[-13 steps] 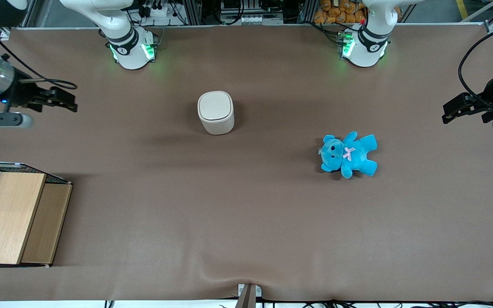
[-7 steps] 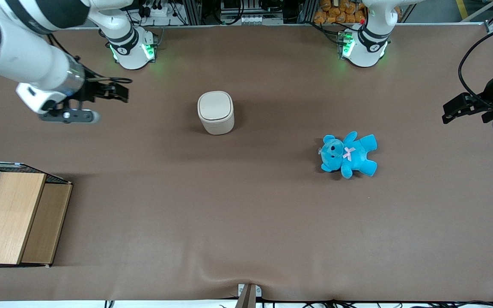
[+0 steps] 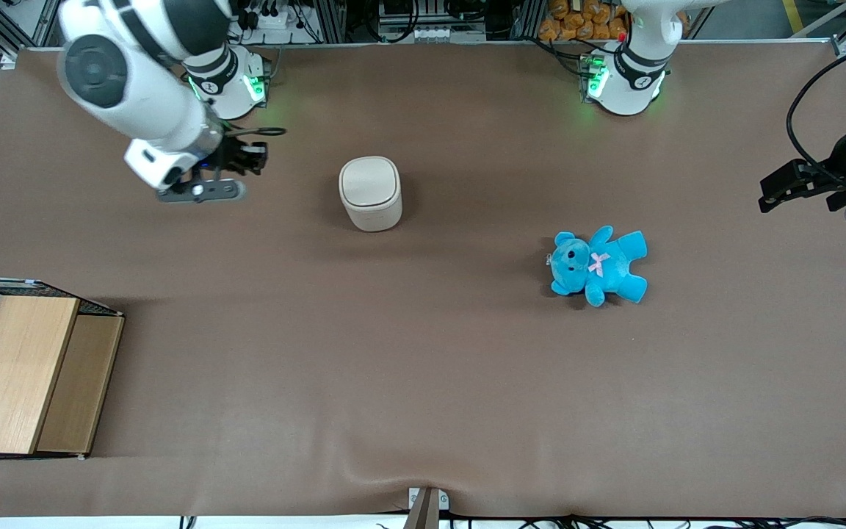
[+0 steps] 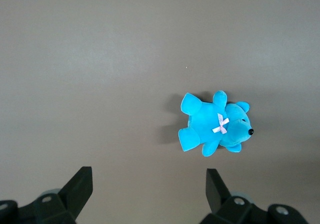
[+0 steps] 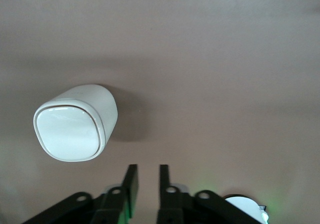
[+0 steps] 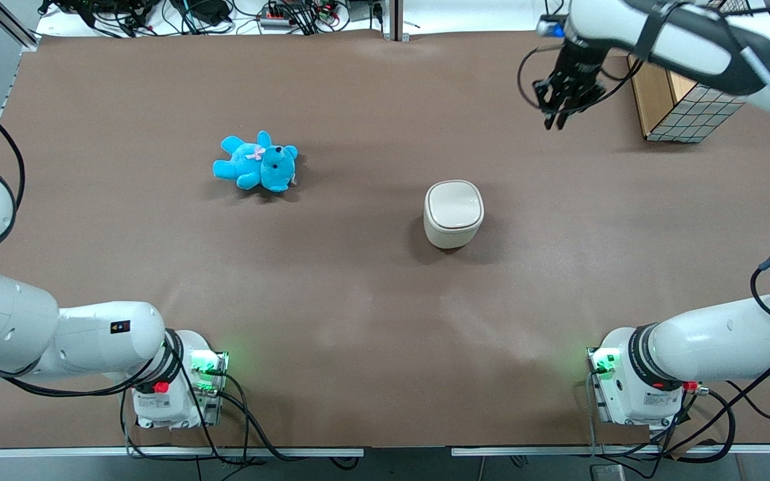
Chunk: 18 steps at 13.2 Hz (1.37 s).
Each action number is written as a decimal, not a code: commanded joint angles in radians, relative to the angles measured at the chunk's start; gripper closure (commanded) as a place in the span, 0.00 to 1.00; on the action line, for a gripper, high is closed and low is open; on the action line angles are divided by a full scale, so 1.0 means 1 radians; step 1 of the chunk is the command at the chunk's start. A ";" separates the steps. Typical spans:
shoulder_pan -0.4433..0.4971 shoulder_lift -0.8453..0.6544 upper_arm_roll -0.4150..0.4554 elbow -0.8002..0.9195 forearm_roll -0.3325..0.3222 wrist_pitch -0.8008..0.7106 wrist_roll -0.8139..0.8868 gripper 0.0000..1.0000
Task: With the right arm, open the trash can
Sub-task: 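Move the open right gripper over to the white trash can lid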
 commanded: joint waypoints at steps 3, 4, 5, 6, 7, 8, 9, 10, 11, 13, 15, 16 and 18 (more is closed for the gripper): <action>0.025 -0.043 0.147 -0.161 0.011 0.191 0.144 1.00; 0.028 -0.043 0.175 -0.204 0.011 0.258 0.143 1.00; 0.039 -0.041 0.210 -0.246 0.011 0.339 0.143 1.00; 0.045 -0.033 0.218 -0.275 0.011 0.396 0.143 1.00; 0.062 -0.026 0.221 -0.293 0.011 0.435 0.144 1.00; 0.070 -0.018 0.223 -0.307 0.011 0.461 0.147 1.00; 0.071 -0.007 0.223 -0.311 0.011 0.475 0.152 1.00; 0.073 -0.001 0.223 -0.311 0.011 0.478 0.166 1.00; 0.073 0.010 0.223 -0.311 0.011 0.486 0.173 1.00; 0.083 0.029 0.223 -0.320 0.011 0.524 0.181 1.00; 0.088 0.060 0.223 -0.324 0.010 0.569 0.204 1.00; 0.088 0.077 0.223 -0.324 0.010 0.578 0.207 1.00; 0.100 0.094 0.223 -0.329 0.008 0.604 0.210 1.00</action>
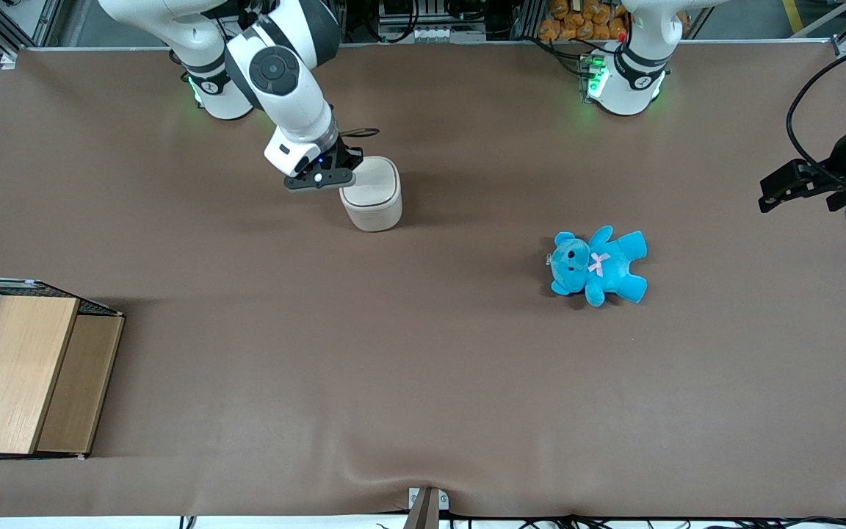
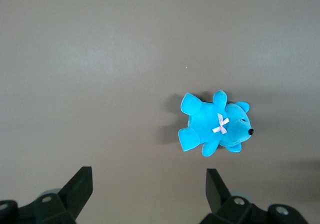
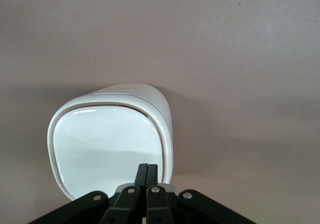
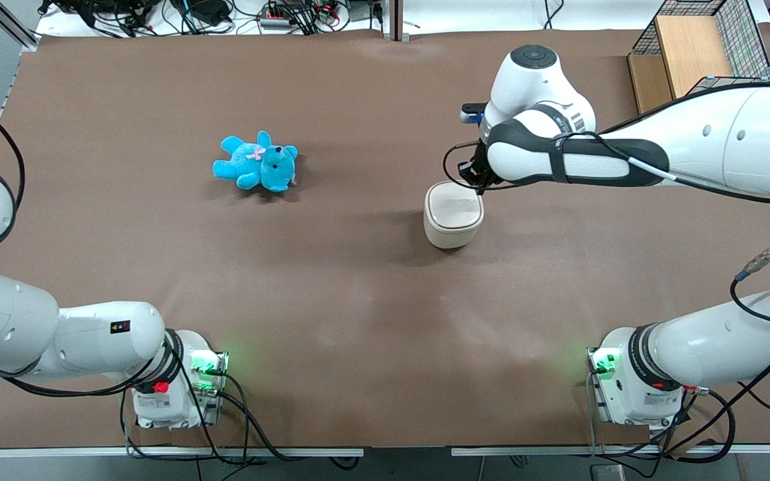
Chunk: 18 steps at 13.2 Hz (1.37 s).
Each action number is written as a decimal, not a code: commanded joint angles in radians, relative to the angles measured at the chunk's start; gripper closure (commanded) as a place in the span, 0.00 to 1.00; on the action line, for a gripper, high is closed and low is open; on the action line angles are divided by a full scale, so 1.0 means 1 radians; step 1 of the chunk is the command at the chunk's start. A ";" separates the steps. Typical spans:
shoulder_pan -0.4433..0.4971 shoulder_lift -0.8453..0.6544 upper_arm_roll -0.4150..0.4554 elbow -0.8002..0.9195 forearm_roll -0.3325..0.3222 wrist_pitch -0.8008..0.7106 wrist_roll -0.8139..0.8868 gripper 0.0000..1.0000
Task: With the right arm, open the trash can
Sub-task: 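Lower the right gripper onto the lid edge and close it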
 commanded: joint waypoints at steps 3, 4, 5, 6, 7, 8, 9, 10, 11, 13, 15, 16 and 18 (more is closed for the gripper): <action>0.026 0.033 -0.001 -0.031 0.000 0.074 0.029 1.00; 0.028 0.041 -0.001 -0.033 -0.002 0.081 0.029 1.00; 0.029 0.044 -0.001 -0.033 -0.002 0.086 0.029 1.00; 0.029 0.044 -0.001 -0.034 -0.002 0.089 0.029 1.00; 0.029 0.047 -0.001 -0.034 -0.003 0.089 0.029 1.00; 0.029 0.052 -0.001 -0.034 -0.005 0.092 0.029 1.00; 0.029 0.061 -0.001 -0.036 -0.005 0.104 0.029 1.00; 0.029 0.068 -0.001 -0.037 -0.006 0.112 0.036 1.00; 0.029 0.073 -0.001 -0.041 -0.009 0.115 0.037 1.00; 0.029 0.079 -0.003 -0.050 -0.018 0.129 0.039 1.00; 0.029 0.079 -0.001 -0.056 -0.018 0.143 0.039 1.00; 0.029 0.079 -0.003 -0.056 -0.020 0.144 0.039 1.00; 0.025 0.078 -0.001 -0.054 -0.023 0.137 0.039 1.00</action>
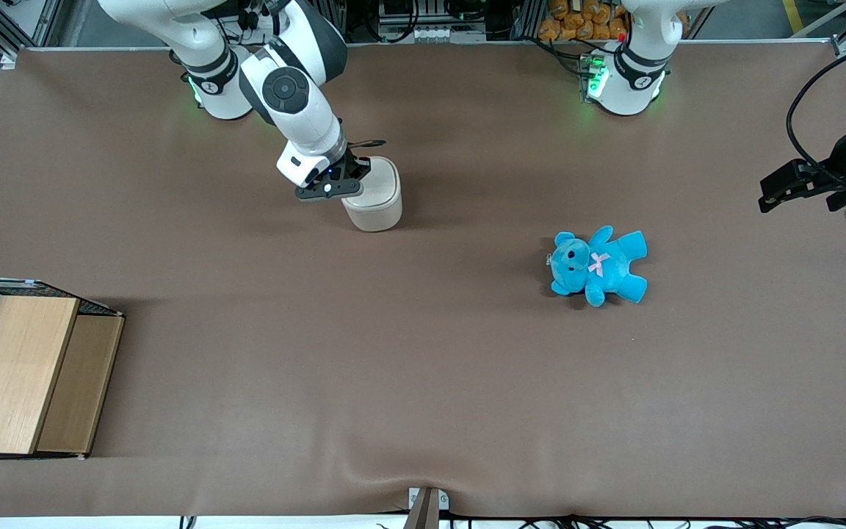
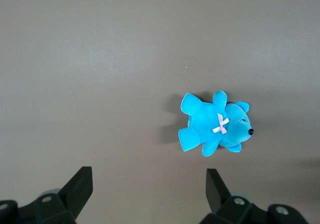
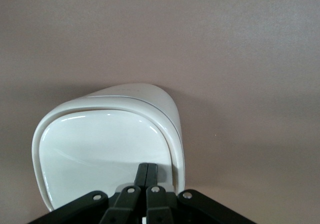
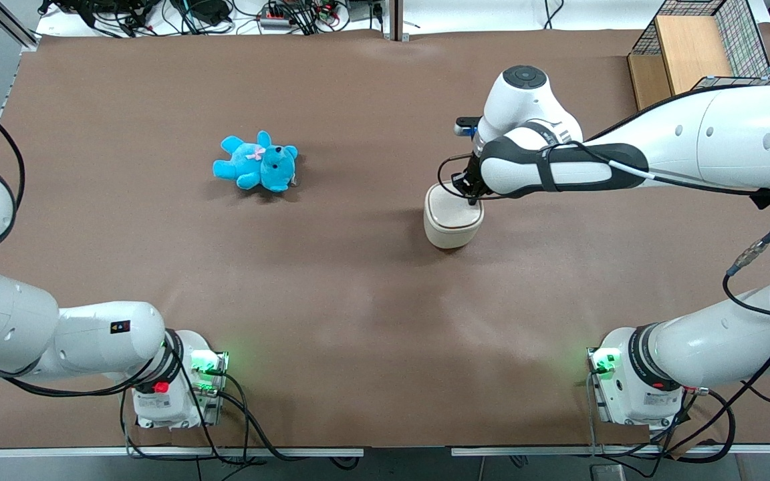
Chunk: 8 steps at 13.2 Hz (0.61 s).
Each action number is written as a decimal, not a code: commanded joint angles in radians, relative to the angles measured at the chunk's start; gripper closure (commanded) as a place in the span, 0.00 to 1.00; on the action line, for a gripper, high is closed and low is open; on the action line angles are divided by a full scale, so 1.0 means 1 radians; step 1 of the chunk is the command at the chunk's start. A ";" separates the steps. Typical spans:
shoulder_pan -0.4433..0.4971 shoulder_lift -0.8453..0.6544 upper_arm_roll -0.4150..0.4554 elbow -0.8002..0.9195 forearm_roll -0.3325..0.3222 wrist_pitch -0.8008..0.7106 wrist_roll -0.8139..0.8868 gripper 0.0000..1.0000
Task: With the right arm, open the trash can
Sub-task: 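Lower the right gripper onto the lid edge and close it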
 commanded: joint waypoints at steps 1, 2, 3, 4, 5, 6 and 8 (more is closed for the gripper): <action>0.003 0.008 -0.001 -0.020 -0.020 0.025 0.025 1.00; 0.002 0.003 -0.003 -0.011 -0.020 0.005 0.025 1.00; -0.003 0.001 -0.003 0.008 -0.020 -0.023 0.025 1.00; -0.008 0.001 -0.004 0.040 -0.020 -0.070 0.027 1.00; -0.011 0.000 -0.003 0.071 -0.020 -0.114 0.041 1.00; -0.011 0.000 -0.003 0.112 -0.020 -0.162 0.076 1.00; -0.009 0.001 -0.003 0.179 -0.020 -0.248 0.091 1.00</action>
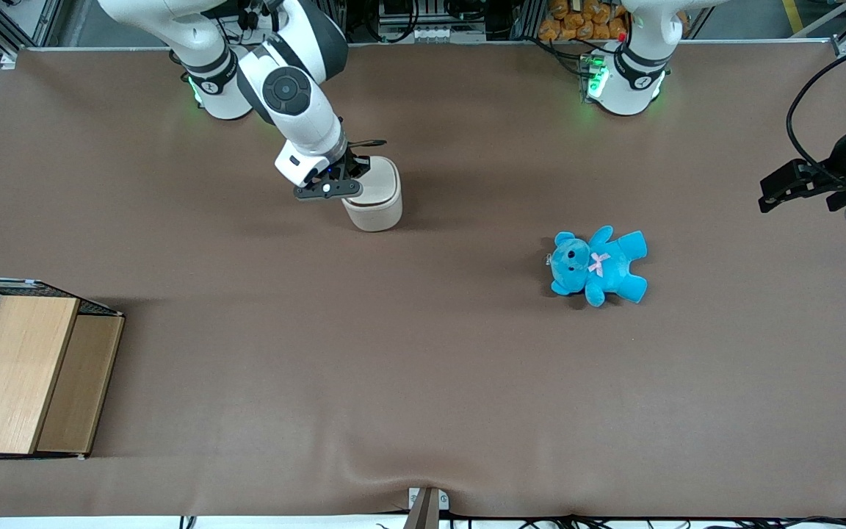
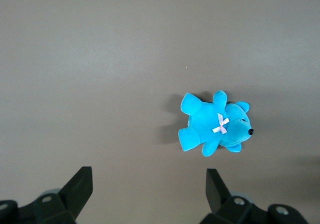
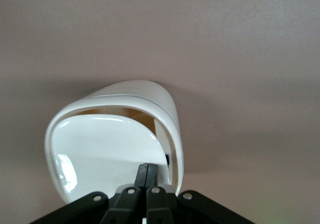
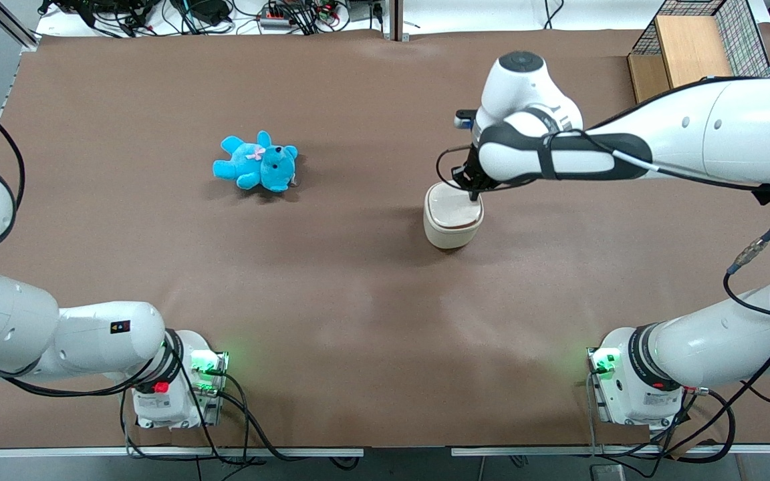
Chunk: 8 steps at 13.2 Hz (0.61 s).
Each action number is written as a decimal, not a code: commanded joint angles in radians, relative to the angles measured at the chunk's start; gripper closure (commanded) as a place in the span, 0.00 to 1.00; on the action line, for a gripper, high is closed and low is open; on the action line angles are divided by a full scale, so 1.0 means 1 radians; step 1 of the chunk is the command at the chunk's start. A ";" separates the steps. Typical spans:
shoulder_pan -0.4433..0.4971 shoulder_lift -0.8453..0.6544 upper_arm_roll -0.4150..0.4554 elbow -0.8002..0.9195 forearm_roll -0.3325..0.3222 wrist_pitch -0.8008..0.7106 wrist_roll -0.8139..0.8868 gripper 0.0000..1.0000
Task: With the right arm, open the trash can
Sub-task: 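Lower the right gripper onto the lid edge and close it, then lift the lid edge upward with the right gripper, swinging it open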
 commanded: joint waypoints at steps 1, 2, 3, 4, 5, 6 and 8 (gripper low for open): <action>-0.006 0.003 0.006 0.089 -0.014 -0.100 0.043 1.00; -0.003 0.004 0.006 0.103 -0.013 -0.108 0.050 1.00; 0.003 0.006 0.006 0.112 -0.011 -0.108 0.070 1.00; 0.006 0.009 0.009 0.126 -0.008 -0.108 0.089 1.00; 0.012 0.012 0.016 0.137 -0.005 -0.109 0.103 1.00; 0.014 0.014 0.025 0.149 -0.004 -0.109 0.116 1.00; 0.015 0.018 0.039 0.186 0.001 -0.109 0.156 1.00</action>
